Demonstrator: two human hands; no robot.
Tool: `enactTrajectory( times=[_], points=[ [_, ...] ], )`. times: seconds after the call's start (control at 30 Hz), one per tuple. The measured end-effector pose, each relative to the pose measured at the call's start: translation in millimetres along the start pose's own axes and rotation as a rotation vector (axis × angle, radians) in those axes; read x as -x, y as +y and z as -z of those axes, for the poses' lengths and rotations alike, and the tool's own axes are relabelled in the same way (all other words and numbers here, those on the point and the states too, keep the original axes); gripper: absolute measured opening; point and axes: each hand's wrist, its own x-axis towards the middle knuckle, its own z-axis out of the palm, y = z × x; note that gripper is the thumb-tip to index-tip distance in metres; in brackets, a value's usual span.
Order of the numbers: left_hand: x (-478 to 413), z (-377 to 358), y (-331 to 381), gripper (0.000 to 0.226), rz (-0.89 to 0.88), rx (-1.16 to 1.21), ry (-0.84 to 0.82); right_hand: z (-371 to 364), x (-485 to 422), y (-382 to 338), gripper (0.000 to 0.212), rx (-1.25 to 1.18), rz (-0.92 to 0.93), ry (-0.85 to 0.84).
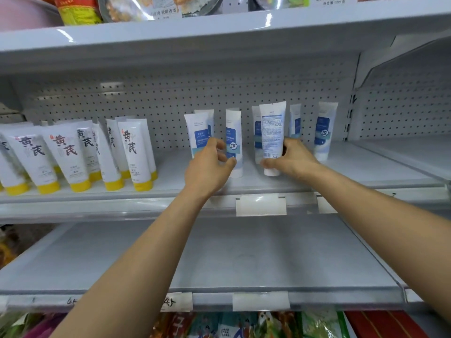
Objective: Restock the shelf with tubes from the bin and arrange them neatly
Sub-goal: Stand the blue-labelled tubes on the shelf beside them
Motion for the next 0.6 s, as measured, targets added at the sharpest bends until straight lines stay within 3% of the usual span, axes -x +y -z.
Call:
enactTrajectory(
  times=[0.2,0.6],
  points=[
    [-5,-5,-8,0.027,-0.043,-0.214,-0.014,-10,-12,4,0.059,0.092,0.01,-0.007],
    [-8,-9,-12,0.025,-0.018,-0.273,-0.061,-15,-20,10,0.067,0.087,-0.034,-0.009]
  ],
)
